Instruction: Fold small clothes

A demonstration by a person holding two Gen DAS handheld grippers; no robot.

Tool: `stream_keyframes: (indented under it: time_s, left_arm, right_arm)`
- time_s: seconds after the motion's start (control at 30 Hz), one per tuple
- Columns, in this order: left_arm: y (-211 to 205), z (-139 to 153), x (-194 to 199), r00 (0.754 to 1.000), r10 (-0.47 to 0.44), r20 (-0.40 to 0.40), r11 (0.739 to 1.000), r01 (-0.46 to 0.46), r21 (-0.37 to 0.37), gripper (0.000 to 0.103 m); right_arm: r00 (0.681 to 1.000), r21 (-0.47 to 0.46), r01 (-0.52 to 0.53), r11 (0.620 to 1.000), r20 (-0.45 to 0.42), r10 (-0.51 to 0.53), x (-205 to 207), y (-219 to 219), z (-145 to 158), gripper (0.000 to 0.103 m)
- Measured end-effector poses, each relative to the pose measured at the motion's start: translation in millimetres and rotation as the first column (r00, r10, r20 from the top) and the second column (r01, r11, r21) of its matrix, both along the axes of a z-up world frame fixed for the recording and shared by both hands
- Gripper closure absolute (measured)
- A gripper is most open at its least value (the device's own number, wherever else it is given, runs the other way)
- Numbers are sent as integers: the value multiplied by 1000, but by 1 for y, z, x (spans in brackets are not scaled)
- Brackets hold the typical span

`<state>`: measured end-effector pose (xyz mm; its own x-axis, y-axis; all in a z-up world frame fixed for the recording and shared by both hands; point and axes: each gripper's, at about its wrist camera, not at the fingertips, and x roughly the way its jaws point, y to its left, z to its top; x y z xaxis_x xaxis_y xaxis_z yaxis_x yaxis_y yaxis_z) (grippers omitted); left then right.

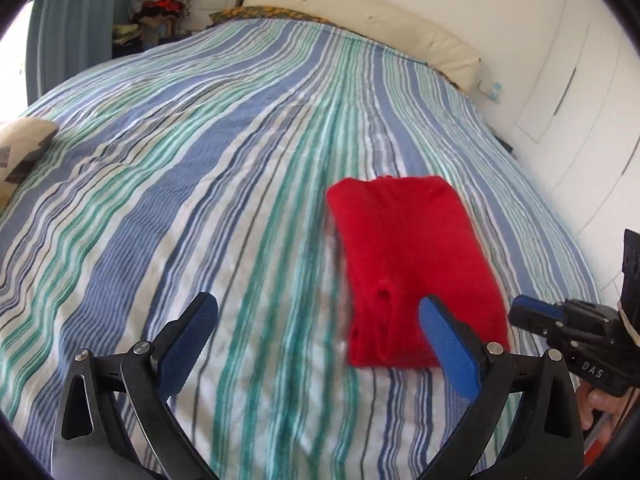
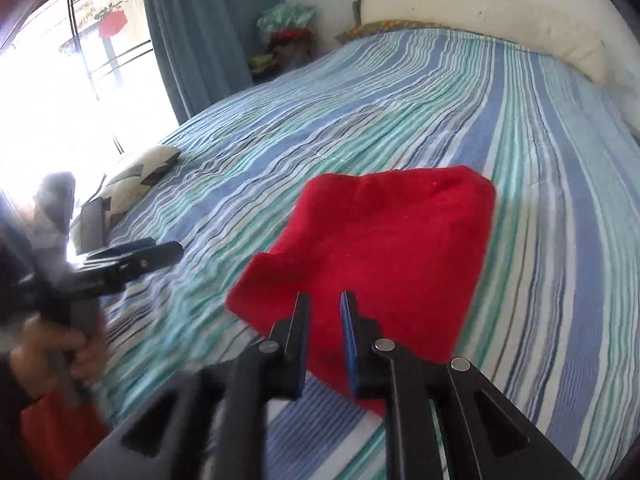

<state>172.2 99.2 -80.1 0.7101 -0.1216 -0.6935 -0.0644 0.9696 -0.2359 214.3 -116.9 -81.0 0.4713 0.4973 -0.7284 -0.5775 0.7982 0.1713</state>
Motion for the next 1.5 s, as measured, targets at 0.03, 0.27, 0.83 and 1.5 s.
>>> stream_keyframes:
  time_s: [0.03, 0.27, 0.83, 1.5]
  left_arm:
    - [-14, -5, 9, 1000, -26, -11, 999, 27, 24, 2]
    - [-26, -54, 43, 972, -60, -228, 991, 86, 103, 17]
    - [-38, -56, 134, 941, -161, -298, 979, 115, -168, 79]
    - [-79, -19, 41, 962, -125, -243, 959, 180, 220, 34]
  right_arm:
    - [1000, -25, 3, 1000, -13, -3, 0, -6, -7, 87]
    - [989, -112, 25, 993, -140, -41, -8, -29, -81, 87]
    - [878, 345, 336, 876, -451, -159, 112, -55, -100, 54]
    - [881, -77, 421, 904, -203, -428, 52, -119, -37, 38]
